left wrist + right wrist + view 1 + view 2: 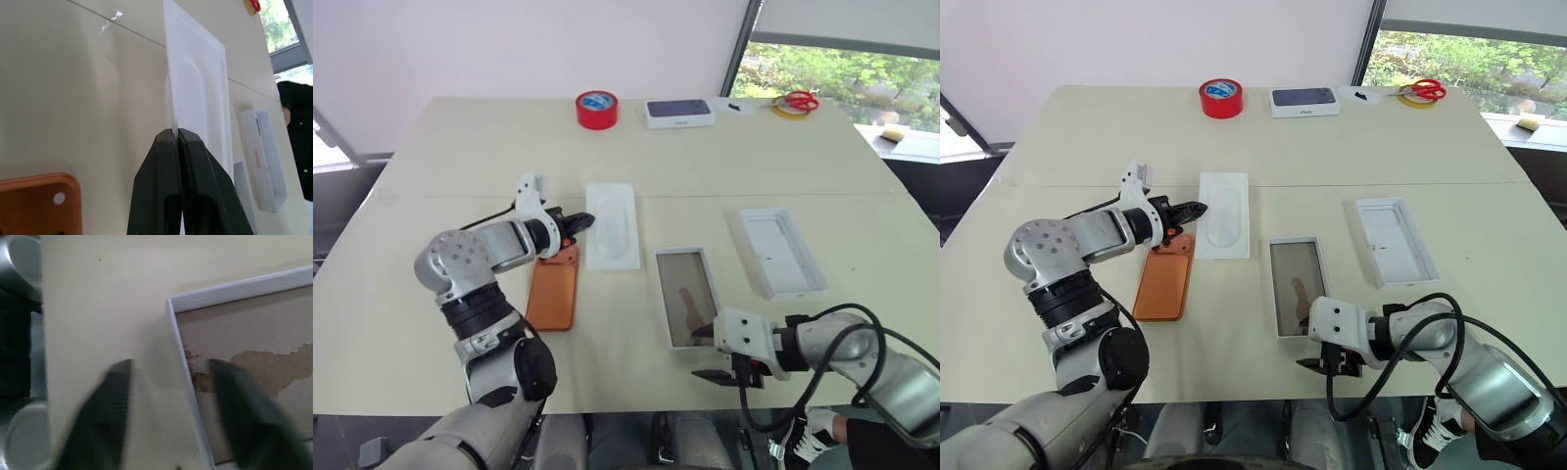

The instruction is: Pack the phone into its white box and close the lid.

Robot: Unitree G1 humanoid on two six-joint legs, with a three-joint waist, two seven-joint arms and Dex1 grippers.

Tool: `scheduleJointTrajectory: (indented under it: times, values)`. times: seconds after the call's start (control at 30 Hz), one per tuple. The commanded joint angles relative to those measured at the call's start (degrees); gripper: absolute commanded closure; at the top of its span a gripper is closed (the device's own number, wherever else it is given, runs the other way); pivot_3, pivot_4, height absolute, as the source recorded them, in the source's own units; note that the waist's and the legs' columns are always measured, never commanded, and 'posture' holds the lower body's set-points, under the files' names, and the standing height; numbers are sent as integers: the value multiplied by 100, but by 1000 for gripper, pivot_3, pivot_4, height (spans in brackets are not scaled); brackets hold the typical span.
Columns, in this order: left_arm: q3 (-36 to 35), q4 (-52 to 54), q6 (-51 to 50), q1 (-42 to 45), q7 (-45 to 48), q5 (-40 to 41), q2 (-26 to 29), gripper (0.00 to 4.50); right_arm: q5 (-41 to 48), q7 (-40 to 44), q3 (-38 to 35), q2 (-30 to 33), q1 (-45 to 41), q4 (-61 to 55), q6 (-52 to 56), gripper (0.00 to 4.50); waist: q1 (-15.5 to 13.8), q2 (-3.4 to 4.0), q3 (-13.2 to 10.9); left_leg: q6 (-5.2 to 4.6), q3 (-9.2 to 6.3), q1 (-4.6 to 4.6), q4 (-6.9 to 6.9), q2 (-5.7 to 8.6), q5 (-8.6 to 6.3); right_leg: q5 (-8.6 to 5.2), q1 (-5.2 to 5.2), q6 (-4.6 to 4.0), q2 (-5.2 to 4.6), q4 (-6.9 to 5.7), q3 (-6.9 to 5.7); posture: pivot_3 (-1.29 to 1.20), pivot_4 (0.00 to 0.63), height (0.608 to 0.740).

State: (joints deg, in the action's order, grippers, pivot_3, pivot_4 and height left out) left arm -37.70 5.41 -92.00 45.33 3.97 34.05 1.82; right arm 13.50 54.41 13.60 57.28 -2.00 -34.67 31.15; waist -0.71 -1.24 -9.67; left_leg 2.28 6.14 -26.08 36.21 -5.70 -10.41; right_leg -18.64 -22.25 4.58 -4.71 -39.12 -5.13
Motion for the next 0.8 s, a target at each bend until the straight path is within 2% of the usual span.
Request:
scheduleJointTrajectory:
  times: [0.03,0.07,0.1,0.3,0.5,0.73,0.77,0.8]
  values:
    - [1,246,-50,53,50,121,34,4500,-177,-7,34,-117,-219,83,-161,3881,0,0,0,0,0,0,0,0,0,0,-1,0,0,0,0,0,150,730]
    - [-44,252,-50,64,39,115,33,4500,-190,26,42,-129,-258,107,-175,4330,-3,0,0,-1,-1,0,0,0,0,0,0,0,0,0,0,0,150,730]
    - [-102,257,-50,80,26,110,32,4500,-209,62,57,-141,-303,127,-199,4425,-3,0,0,-1,0,0,-1,0,-1,0,0,0,0,0,0,0,150,730]
    - [-452,187,-26,248,-39,46,100,4500,-509,182,423,-468,-889,438,-403,4425,17,0,0,0,-1,0,0,-1,0,0,-1,0,1,0,-1,0,150,730]
    - [-641,-47,64,519,-31,30,308,4500,-1145,243,1205,-1331,-2114,1440,-648,4425,16,-2,-1,20,1,1,-3,-1,12,0,-2,0,2,-3,-1,0,150,730]
    - [-506,-20,75,504,-39,49,190,4500,-1326,292,1376,-2089,-2839,2216,-609,4425,-7,-2,-1,26,3,0,2,0,16,1,1,0,-1,-2,-1,0,150,730]
    - [-493,-1,71,495,-47,50,146,4500,-1313,310,1354,-2117,-2854,2228,-590,3890,-6,-2,-1,26,3,-1,2,0,16,1,0,0,-1,-3,-1,0,150,730]
    - [-477,16,63,487,-53,49,103,4500,-1301,308,1316,-2138,-2852,2221,-574,3623,-4,-2,-1,26,3,-1,1,0,16,1,0,0,-1,-3,-1,0,150,730]
